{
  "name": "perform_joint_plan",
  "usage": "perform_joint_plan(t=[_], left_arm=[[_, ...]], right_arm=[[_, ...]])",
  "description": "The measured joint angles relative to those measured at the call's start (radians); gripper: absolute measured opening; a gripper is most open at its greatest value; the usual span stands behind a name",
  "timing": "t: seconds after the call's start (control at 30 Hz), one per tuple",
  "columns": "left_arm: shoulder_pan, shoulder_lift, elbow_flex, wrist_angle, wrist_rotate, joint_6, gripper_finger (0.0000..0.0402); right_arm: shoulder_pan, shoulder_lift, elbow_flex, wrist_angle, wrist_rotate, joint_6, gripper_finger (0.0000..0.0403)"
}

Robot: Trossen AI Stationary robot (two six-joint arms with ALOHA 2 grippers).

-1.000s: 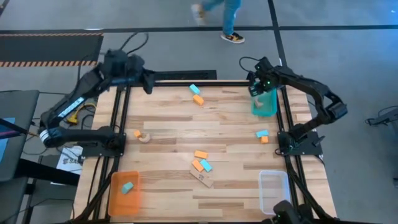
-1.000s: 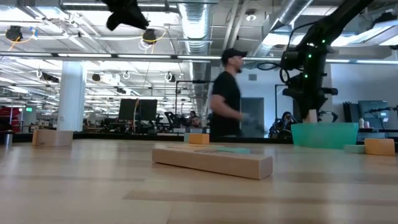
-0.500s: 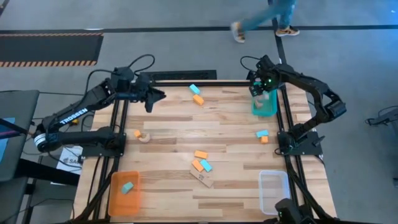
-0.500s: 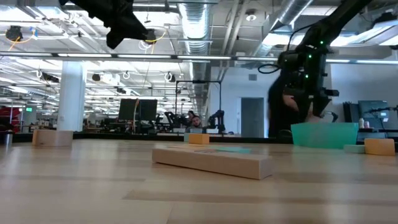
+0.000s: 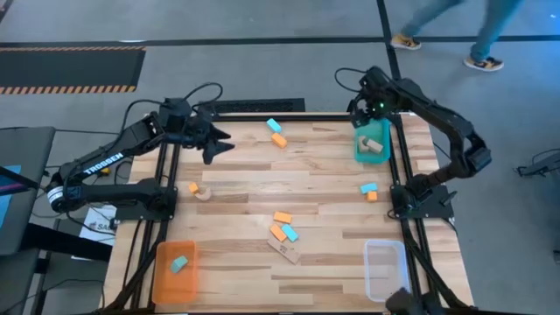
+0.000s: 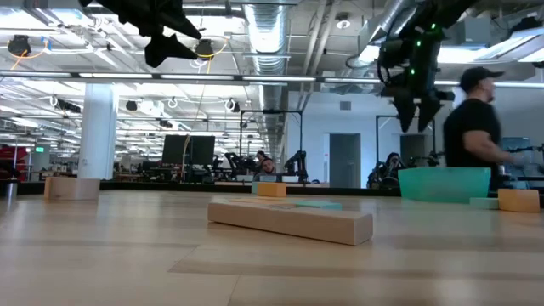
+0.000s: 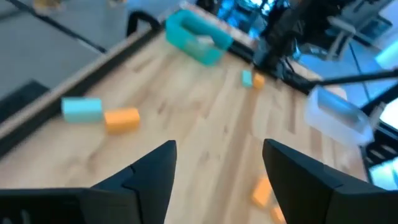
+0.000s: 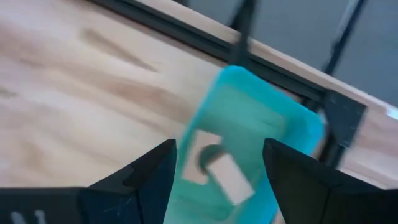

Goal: Sort & place blocks by color
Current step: Put the yellow block into the transparent bin

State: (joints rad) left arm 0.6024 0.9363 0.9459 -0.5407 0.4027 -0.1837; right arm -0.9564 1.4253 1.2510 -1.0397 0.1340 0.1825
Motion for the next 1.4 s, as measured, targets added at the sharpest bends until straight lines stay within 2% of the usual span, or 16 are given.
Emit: perform_joint_plan(t=[0.17,0.37,0.5,0.6,0.7,0.87,1.0,1.4], left_arm=[[-0.030,0.000,0.000,-0.113,-0.002,0.035,0.0225],[-0.100,0.011,-0.005,-0.208,-0.087,0.078,0.0222],[-0.139,0.014,-0.062,-0.153,-0.112,0.082,0.0222],[-0.166,0.015,-0.126,-0.073,-0.113,0.059,0.0222],[-0.184,0.014,-0.180,0.024,-0.111,0.038,0.0222],[-0.201,0.015,-0.252,0.158,-0.111,-0.005,0.0222],[-0.201,0.015,-0.264,0.175,-0.095,-0.021,0.0222],[-0.201,0.014,-0.264,0.174,-0.092,-0.022,0.0222]], right_arm=[[0.127,-0.098,0.000,0.000,-0.060,0.004,0.0265],[0.320,-0.190,-0.003,-0.007,-0.094,0.001,0.0265],[0.432,-0.233,-0.060,-0.091,-0.118,0.024,0.0265],[0.492,-0.246,-0.141,-0.159,-0.121,0.128,0.0265],[0.541,-0.262,-0.239,-0.149,-0.135,0.231,0.0265],[0.564,-0.254,-0.375,-0.125,-0.135,0.499,0.0265],[0.576,-0.253,-0.452,-0.137,-0.136,0.653,0.0265],[0.617,-0.253,-0.604,-0.081,-0.275,0.738,0.0265]])
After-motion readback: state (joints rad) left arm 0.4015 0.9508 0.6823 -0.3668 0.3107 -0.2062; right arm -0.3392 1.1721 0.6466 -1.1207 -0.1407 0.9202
